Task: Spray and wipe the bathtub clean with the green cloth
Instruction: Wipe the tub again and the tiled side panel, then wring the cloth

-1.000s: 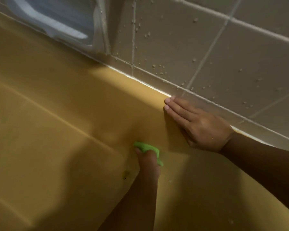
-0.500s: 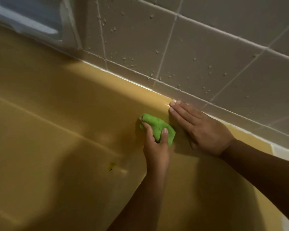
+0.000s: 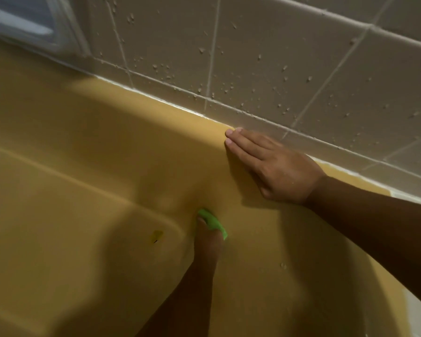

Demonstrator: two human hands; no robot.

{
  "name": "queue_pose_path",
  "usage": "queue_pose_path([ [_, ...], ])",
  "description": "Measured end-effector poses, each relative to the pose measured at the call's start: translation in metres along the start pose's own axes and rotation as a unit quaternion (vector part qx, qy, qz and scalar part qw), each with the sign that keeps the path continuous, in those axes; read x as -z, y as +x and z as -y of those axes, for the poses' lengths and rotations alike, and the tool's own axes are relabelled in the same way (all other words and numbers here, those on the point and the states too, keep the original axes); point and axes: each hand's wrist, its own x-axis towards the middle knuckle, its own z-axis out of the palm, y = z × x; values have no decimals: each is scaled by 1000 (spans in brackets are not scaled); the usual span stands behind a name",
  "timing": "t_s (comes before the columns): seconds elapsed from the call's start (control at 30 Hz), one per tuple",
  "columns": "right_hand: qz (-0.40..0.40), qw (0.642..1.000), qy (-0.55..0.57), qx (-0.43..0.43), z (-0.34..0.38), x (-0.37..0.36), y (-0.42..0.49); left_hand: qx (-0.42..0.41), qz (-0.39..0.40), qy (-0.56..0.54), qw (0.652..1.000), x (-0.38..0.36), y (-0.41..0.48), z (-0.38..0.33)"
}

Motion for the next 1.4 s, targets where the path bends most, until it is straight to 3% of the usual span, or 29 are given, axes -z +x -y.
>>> queue_pose_path([
  [0.17,34,998,12,-51,10,4,-17,-61,-34,-79,994,-20,-38,-32],
  [0.4,55,965,78,-246,43,19,-91,-145,-28,-113,983,-38,-96,-83],
  [0.6,37,935,114,-334,82,27,-132,-219,-25,-50,974,-45,-128,-99],
  [0.9,-1,913,109,-392,149,31,-180,-346,82,152,922,-39,-151,-67],
  [1.4,-9,883,125,-453,301,51,-231,-344,273,247,864,41,-231,34],
])
